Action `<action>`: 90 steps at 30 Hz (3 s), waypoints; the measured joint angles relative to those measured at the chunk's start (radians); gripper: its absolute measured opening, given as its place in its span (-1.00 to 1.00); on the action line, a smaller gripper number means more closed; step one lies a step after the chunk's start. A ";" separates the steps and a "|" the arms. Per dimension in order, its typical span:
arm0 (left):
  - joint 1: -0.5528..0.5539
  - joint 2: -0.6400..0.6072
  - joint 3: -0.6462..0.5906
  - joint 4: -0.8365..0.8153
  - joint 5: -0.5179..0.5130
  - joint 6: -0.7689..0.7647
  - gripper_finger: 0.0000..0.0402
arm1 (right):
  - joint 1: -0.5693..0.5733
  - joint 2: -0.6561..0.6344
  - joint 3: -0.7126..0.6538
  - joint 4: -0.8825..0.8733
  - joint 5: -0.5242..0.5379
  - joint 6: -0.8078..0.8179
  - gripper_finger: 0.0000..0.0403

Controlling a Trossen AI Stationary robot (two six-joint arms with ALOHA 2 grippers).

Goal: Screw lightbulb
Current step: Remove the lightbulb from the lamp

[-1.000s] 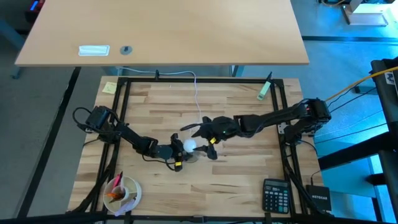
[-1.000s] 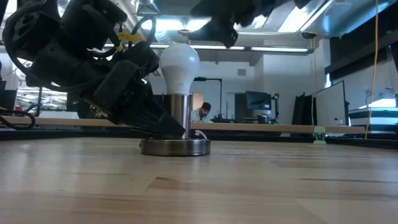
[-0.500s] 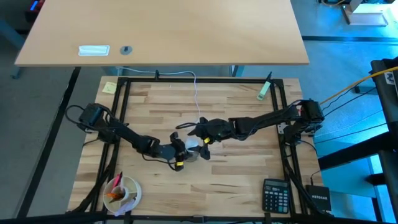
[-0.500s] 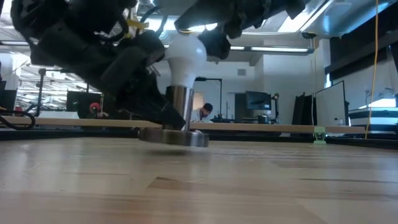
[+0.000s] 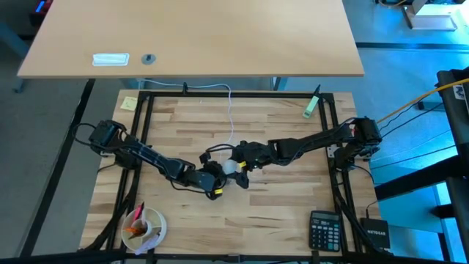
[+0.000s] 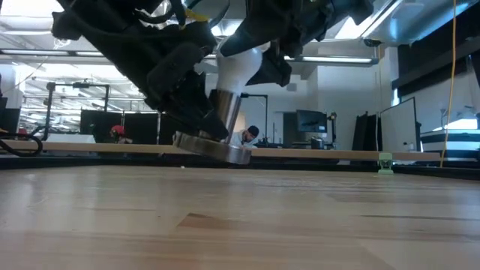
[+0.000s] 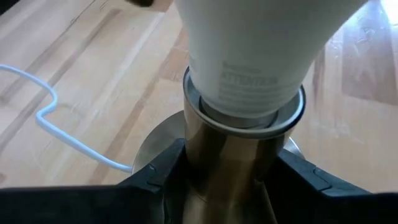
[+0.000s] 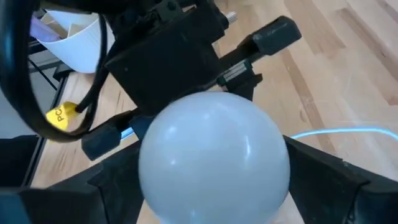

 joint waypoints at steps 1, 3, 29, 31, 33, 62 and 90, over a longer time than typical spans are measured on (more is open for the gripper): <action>0.000 0.000 0.003 -0.014 -0.001 -0.003 -0.20 | 0.000 0.000 0.000 -0.001 0.000 0.011 0.59; 0.000 0.000 0.004 -0.025 -0.001 -0.011 -0.20 | 0.000 0.000 0.009 -0.019 0.000 0.021 0.51; 0.002 -0.140 0.003 -0.032 0.471 0.153 -0.20 | 0.000 -0.001 0.064 -0.040 -0.480 -0.818 0.32; 0.002 -0.140 0.003 -0.033 0.471 0.150 -0.20 | 0.000 -0.001 0.064 -0.041 -0.480 -0.828 0.36; 0.002 -0.140 0.003 -0.033 0.466 0.148 -0.20 | 0.000 -0.001 0.064 -0.037 -0.474 -0.821 0.40; 0.003 -0.140 0.004 -0.153 0.332 0.008 -0.20 | -0.006 -0.038 0.348 -0.671 -0.090 0.038 0.64; 0.022 -0.138 0.003 -0.147 0.276 -0.019 -0.20 | -0.028 0.050 0.322 -0.492 -0.123 0.359 0.57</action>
